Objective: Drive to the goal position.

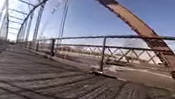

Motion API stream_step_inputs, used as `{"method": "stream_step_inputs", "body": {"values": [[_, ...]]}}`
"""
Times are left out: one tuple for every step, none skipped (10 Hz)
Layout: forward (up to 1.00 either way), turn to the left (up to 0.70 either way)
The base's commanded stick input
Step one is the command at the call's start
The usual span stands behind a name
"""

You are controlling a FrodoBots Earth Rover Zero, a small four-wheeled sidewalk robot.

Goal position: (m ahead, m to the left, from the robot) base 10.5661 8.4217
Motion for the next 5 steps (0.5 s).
{"method": "stream_step_inputs", "body": {"values": [[1.0,0.4],[1.0,0.4],[1.0,0.4],[1.0,0.4],[1.0,0.4]]}}
